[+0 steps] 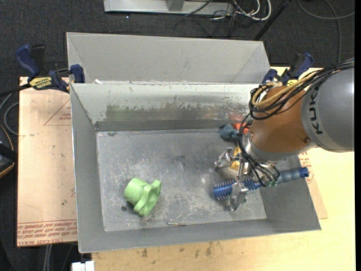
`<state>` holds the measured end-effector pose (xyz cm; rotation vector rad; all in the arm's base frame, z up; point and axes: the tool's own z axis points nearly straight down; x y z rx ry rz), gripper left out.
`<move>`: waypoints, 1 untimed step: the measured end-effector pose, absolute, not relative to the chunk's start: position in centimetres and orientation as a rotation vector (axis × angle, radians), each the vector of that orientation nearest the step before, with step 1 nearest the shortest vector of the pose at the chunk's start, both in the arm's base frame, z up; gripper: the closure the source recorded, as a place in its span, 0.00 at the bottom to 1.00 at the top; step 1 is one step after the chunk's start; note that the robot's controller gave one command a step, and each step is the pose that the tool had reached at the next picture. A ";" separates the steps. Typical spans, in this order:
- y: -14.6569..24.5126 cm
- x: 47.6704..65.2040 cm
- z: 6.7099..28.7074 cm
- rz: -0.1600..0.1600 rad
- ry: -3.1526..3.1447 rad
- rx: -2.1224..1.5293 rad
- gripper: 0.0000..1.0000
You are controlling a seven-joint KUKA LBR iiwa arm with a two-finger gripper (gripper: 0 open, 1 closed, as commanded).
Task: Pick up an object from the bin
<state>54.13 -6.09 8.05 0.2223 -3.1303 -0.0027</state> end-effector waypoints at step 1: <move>-6.0 54.2 8.4 -0.002 -3.135 0.222 1.00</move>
Offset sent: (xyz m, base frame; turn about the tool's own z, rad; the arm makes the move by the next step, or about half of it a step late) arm 0.0000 0.0000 0.0000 0.0000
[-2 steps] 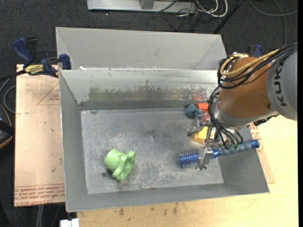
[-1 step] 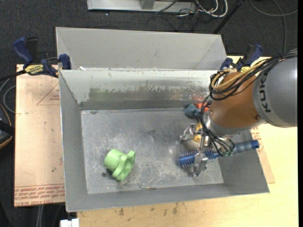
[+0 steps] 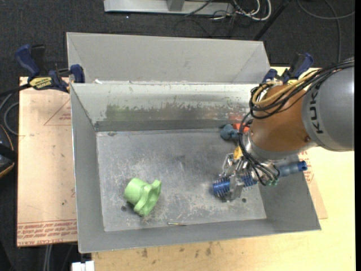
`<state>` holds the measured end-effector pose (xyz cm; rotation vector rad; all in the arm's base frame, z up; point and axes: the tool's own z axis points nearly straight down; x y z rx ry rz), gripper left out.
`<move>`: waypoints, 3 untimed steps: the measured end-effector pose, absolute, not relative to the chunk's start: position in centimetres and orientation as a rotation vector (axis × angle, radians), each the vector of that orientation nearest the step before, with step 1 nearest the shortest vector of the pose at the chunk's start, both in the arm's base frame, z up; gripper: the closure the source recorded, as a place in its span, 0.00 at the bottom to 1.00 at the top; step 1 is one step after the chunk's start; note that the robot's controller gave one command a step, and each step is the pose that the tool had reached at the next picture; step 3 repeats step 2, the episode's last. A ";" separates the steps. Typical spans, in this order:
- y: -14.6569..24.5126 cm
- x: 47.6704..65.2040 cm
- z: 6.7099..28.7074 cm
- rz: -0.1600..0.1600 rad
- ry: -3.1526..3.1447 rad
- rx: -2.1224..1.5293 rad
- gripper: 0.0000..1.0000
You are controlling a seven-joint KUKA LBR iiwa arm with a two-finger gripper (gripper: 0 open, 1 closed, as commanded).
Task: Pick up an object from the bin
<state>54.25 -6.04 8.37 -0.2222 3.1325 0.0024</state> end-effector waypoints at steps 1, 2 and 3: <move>-5.8 54.2 18.9 -0.001 3.126 -0.197 1.00; -4.4 54.6 27.3 -0.001 3.123 -0.221 1.00; -4.4 54.6 27.3 -0.001 3.123 -0.221 1.00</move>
Offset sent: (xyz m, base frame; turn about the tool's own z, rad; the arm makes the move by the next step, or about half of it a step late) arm -0.0026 0.0015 0.1022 0.0158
